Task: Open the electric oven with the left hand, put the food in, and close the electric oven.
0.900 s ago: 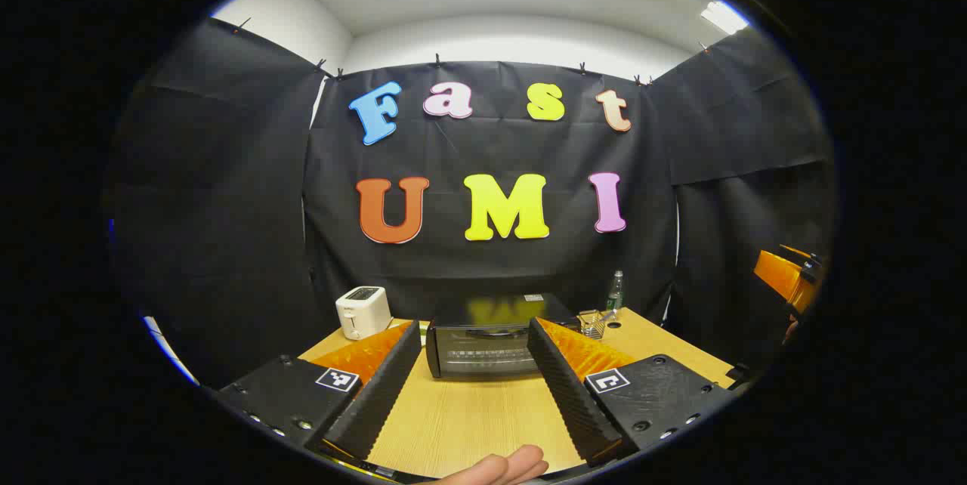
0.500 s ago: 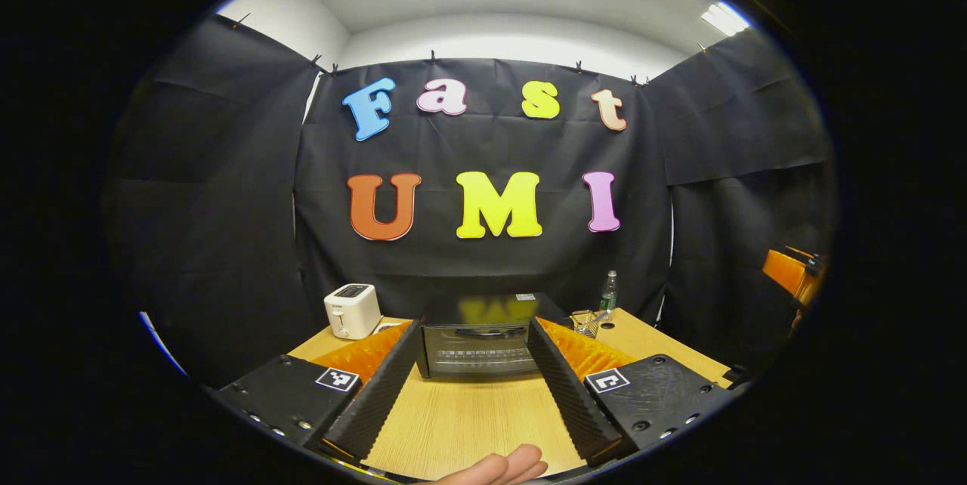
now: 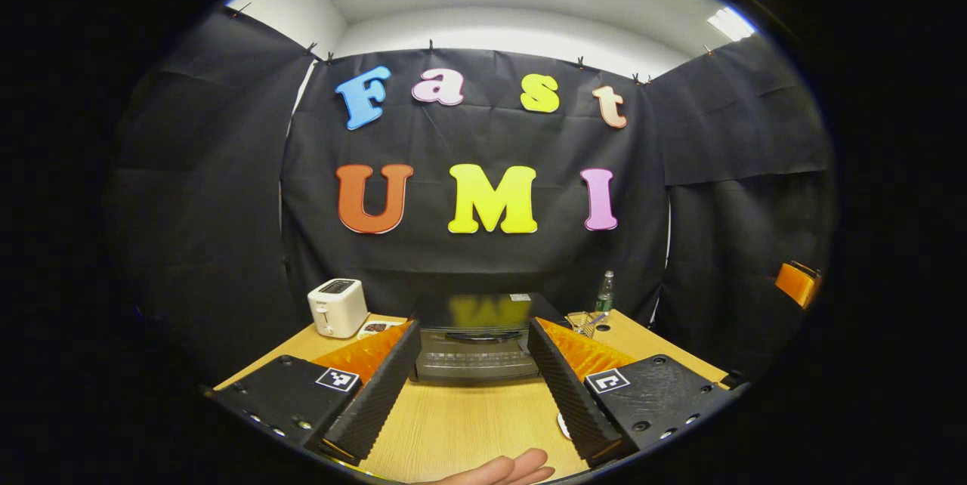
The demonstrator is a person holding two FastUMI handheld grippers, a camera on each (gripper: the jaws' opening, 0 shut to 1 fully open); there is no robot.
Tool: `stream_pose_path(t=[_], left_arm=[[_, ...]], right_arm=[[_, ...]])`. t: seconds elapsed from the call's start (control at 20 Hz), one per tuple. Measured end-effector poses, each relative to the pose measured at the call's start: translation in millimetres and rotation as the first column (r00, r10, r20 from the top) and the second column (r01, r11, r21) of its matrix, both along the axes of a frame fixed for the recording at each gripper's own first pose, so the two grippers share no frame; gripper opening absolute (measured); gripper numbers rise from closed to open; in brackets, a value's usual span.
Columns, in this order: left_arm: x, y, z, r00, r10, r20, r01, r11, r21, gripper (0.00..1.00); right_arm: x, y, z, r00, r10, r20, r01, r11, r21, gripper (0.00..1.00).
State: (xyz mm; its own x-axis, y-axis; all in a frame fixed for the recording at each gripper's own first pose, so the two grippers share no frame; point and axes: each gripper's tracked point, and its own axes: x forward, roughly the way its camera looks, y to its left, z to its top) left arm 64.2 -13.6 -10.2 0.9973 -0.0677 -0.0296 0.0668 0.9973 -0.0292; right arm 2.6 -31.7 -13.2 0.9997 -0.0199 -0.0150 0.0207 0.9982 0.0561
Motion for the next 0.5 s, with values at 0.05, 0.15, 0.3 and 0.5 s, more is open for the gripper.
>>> stream_pose_path(t=[0.05,0.15,0.3,0.5], left_arm=[[13.1,-3.8,-3.1,1.000,-0.016,-0.014,0.016,1.000,0.005,0.93],[40.8,-17.2,-16.8,0.996,-0.062,-0.065,0.062,0.998,0.001,0.93],[87.8,-31.1,-37.9,0.983,-0.112,-0.144,0.112,0.994,-0.009,0.93],[143.5,-28.3,-73.4,0.971,-0.083,-0.226,0.093,0.995,0.032,0.94]], right_arm=[[0.9,-2.1,-2.7,1.000,0.003,-0.008,-0.003,1.000,-0.004,0.96],[1.5,-5.0,-3.8,1.000,0.006,-0.004,-0.006,1.000,-0.011,0.96],[2.1,-9.4,-7.6,1.000,0.009,0.002,-0.009,1.000,-0.020,0.96],[2.5,-12.4,-16.6,1.000,0.019,-0.011,-0.020,0.999,-0.037,0.96]])
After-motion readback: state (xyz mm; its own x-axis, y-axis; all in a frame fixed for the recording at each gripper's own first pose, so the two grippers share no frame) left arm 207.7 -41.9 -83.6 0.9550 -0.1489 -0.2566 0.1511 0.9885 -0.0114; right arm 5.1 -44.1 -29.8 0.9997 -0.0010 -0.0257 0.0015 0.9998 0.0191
